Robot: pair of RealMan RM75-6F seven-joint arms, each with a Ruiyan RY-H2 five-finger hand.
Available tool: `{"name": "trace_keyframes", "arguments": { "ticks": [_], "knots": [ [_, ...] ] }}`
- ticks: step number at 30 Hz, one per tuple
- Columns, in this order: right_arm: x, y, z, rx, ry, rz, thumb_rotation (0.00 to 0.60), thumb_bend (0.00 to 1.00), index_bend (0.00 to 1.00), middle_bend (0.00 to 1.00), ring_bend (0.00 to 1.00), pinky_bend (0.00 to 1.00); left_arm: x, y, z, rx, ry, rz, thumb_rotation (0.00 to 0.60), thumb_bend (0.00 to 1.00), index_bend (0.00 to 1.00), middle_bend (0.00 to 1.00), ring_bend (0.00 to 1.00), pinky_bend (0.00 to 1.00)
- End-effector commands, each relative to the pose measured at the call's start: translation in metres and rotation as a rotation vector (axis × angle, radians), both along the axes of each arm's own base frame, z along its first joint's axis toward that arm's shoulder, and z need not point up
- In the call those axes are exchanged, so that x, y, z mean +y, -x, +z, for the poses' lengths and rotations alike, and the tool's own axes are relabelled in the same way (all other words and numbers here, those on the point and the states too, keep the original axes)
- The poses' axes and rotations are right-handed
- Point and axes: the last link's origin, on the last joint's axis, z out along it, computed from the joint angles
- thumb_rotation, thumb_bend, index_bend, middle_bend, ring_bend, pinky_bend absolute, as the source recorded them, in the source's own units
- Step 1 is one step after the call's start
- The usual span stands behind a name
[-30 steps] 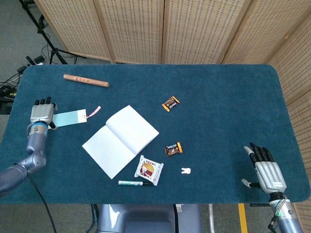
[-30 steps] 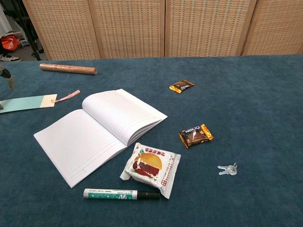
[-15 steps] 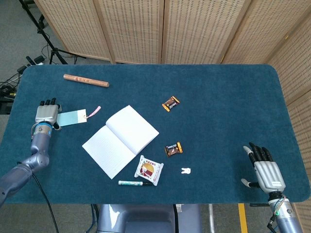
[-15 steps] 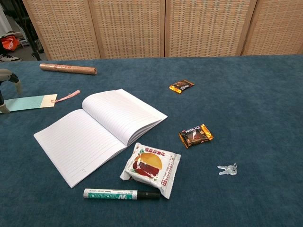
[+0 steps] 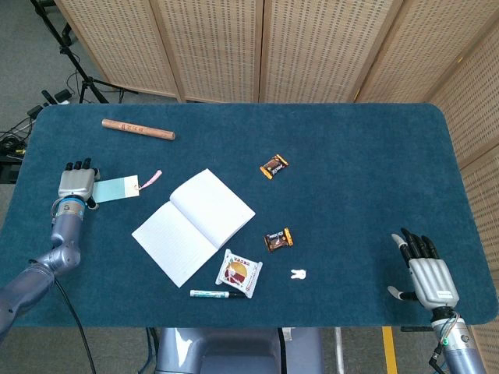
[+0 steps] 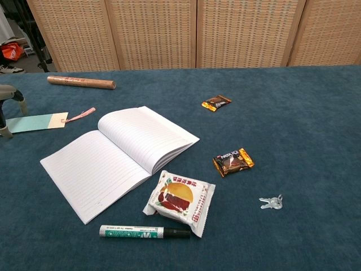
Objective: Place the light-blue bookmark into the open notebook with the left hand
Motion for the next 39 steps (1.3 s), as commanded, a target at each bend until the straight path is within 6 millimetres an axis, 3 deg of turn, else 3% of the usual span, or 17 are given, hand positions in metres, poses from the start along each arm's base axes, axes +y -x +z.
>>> {"name": "trace_keyframes", "arguments": {
  "ticks": [1, 19, 39],
  "knots": [
    [0.0001, 0.0000, -0.0005, 0.002, -0.002, 0.000, 0.600, 0.16, 0.00, 0.00, 0.00, 0.00, 0.0003, 0.0002, -0.0012, 0.001, 0.002, 0.000, 0.600, 0.14, 0.33, 0.00, 0.00, 0.00],
    [0.0006, -0.0012, -0.0011, 0.004, -0.001, 0.005, 0.600, 0.16, 0.00, 0.00, 0.00, 0.00, -0.0010, 0.0005, -0.0098, 0.007, 0.018, -0.003, 0.600, 0.18, 0.33, 0.00, 0.00, 0.00],
    [0.0012, -0.0021, -0.0023, 0.005, -0.005, 0.008, 0.600, 0.16, 0.00, 0.00, 0.00, 0.00, -0.0020, -0.0022, -0.0068, 0.006, 0.011, -0.013, 0.600, 0.34, 0.33, 0.00, 0.00, 0.00]
  ]
}}
